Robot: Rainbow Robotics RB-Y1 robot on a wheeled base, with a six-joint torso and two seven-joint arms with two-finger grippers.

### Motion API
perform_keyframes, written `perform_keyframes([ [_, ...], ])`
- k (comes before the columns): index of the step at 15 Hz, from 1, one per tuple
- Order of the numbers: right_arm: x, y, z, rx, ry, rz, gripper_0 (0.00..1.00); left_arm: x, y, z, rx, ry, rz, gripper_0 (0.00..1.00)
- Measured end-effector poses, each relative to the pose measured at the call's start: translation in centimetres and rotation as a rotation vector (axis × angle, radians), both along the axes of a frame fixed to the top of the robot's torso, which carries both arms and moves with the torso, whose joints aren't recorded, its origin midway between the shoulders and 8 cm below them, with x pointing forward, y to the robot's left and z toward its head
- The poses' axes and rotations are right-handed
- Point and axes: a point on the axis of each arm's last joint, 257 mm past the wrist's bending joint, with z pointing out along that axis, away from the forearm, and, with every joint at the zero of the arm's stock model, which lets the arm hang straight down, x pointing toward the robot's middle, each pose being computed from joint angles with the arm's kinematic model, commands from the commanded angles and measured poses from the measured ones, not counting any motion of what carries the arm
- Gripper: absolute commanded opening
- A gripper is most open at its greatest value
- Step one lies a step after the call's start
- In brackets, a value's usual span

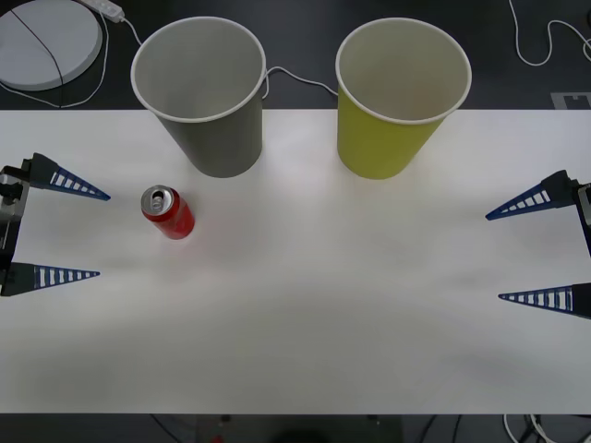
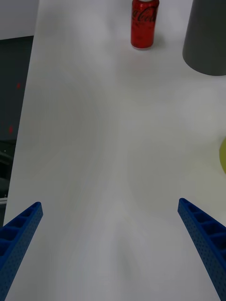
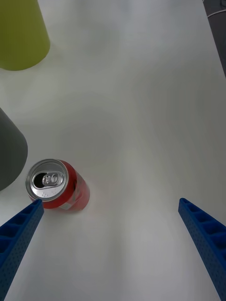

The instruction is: Put the can into the green bin and the plastic bottle into the gray bin

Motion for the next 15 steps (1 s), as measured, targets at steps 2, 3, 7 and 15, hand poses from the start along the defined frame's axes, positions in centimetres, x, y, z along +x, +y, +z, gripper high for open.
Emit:
perform_keyframes([
  [2, 0.0, 0.0, 0.0, 0.0, 0.0, 0.0, 1.0, 0.0, 0.0, 0.0, 0.0, 0.0, 0.0, 1.0],
  [3, 0.0, 0.0, 0.0, 0.0, 0.0, 0.0, 1.0, 0.0, 0.0, 0.0, 0.0, 0.0, 0.0, 1.0],
  [7, 0.0, 0.0, 0.0, 0.0, 0.0, 0.0, 1.0, -0.4, -0.1, -1.1, 0.007, 0.027, -0.005, 1.0],
  [15, 0.0, 0.0, 0.0, 0.0, 0.0, 0.0, 1.0, 0.9, 1.2, -1.3, -0.154, 0.087, 0.116, 1.0],
])
